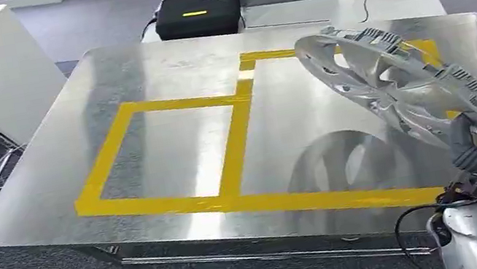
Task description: Take the parts from the cabinet and place them on the table.
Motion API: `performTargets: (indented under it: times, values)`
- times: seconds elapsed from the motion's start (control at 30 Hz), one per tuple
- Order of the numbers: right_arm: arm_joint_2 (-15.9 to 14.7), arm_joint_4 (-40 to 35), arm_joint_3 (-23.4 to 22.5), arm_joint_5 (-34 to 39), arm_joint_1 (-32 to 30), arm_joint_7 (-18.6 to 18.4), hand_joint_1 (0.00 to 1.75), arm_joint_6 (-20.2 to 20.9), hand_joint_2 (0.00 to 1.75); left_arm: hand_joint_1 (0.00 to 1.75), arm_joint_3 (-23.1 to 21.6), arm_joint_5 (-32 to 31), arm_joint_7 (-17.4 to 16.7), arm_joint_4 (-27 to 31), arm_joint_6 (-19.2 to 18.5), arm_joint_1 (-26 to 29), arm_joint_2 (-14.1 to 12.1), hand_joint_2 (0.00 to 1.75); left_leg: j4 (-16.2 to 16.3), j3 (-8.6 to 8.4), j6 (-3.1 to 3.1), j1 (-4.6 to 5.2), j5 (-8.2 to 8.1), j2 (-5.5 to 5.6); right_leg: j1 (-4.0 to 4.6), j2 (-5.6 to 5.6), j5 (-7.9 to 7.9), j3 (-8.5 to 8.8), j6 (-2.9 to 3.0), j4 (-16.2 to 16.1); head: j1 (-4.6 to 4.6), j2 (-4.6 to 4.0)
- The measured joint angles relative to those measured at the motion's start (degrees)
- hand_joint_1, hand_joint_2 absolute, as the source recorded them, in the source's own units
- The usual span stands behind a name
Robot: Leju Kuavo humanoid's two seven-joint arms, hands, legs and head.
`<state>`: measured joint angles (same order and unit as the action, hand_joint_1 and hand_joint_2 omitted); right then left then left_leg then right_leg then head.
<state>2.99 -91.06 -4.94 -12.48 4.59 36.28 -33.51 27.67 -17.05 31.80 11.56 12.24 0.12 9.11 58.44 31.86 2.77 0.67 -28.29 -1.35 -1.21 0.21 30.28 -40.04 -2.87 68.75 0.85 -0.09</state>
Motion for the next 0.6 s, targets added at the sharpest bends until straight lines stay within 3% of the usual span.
performTargets:
  times: [0.03, 0.07, 0.1, 0.2, 0.23, 0.27, 0.3, 0.4, 0.47, 0.6]
  values:
    - [0.00, 0.00, -0.13, -0.24, 0.06, -0.04, 1.75, 0.02, 1.75, 0.00, 0.00, -0.11, -0.04, 0.00, 0.00, -0.07, 0.02, 1.75, 0.00, -0.60, -0.27, 0.00, -0.42, -0.09, 0.01, -0.28, -3.36, 2.28, 0.07, -5.46, 0.02, 0.00]
    - [0.00, 0.02, -0.35, -1.09, 0.14, -0.22, 1.75, 0.15, 1.75, 0.00, 0.02, -0.22, -0.13, 0.00, 0.04, -0.06, 0.04, 1.75, -0.02, -0.90, -0.54, 0.03, -0.80, -0.36, 0.21, -0.95, -4.31, 3.78, 0.34, -8.68, 0.04, 0.00]
    - [0.00, 0.15, -0.35, -2.02, 0.36, -0.68, 1.75, 0.48, 1.75, 0.00, 0.09, -0.33, -0.33, 0.00, 0.22, -0.22, 0.02, 1.75, 0.27, -0.94, -0.88, 0.28, -1.04, -0.52, 0.71, -1.41, -1.58, 3.57, 0.71, -9.84, 0.07, 0.00]
    - [0.00, 0.85, 0.02, -7.87, 0.38, -3.75, 1.75, 2.31, 1.75, 0.00, 0.44, -0.70, -0.57, 0.00, 0.35, -0.20, 0.13, 1.75, 0.40, -1.57, -1.80, 0.32, -0.98, -0.85, 0.68, -1.00, -3.46, 4.83, 2.10, -9.85, -0.08, 0.00]
    - [0.00, 1.25, 0.59, -10.50, 0.38, -4.90, 1.75, 2.62, 1.75, 0.00, 0.52, -0.96, -0.57, 0.00, 0.44, -0.16, 0.11, 1.75, 0.17, -1.58, -1.44, 0.42, -1.62, -0.76, 0.59, -0.96, -3.87, 5.14, 1.70, -9.92, 0.09, 0.00]
    - [-0.17, 1.76, 1.39, -14.10, 0.80, -6.10, 1.75, 2.56, 1.75, 0.00, 0.63, -1.15, -0.57, 0.00, 0.46, -0.25, 0.09, 1.75, -0.23, -1.78, -0.28, 0.43, -1.25, -0.77, 0.55, -0.78, -3.84, 5.14, 1.69, -10.05, 0.09, 0.00]
    - [-0.17, 2.14, 2.19, -17.04, 1.32, -7.33, 1.75, 2.06, 1.75, 0.00, 0.70, -1.55, -0.68, 0.00, 0.46, -0.42, 0.07, 1.75, -0.47, -1.98, 0.49, 0.44, -1.59, -0.78, 0.56, -0.56, -3.79, 5.10, 1.72, -10.08, 0.13, 0.00]
    - [-0.33, 4.75, 5.03, -26.65, 3.09, -11.88, 1.75, 0.06, 1.75, 0.00, 0.79, -2.80, -0.98, 0.00, 0.26, -0.75, -0.04, 1.75, -0.94, -2.46, 0.54, 0.44, -1.69, -0.79, 0.62, -0.51, -3.36, 5.44, 1.98, -10.10, 0.15, 0.00]
    - [-0.72, 7.07, 6.60, -31.68, 4.66, -15.39, 1.75, -0.70, 1.75, 0.00, 0.76, -3.70, -1.42, 0.00, 0.00, -0.80, -0.09, 1.75, -1.12, -2.47, 0.25, 0.44, -1.55, -0.78, 0.64, -0.56, -3.28, 5.42, 2.11, -10.09, 0.13, 0.00]
    - [-2.53, 13.10, 9.92, -39.66, 9.00, -20.78, 1.75, 2.18, 1.75, 0.00, 0.76, -5.27, -1.75, 0.00, -0.68, -0.92, -0.22, 1.75, -1.30, -2.48, -1.24, 0.29, -1.38, -0.78, 0.72, -0.53, -3.31, 5.37, 2.17, -10.06, 0.13, 0.00]
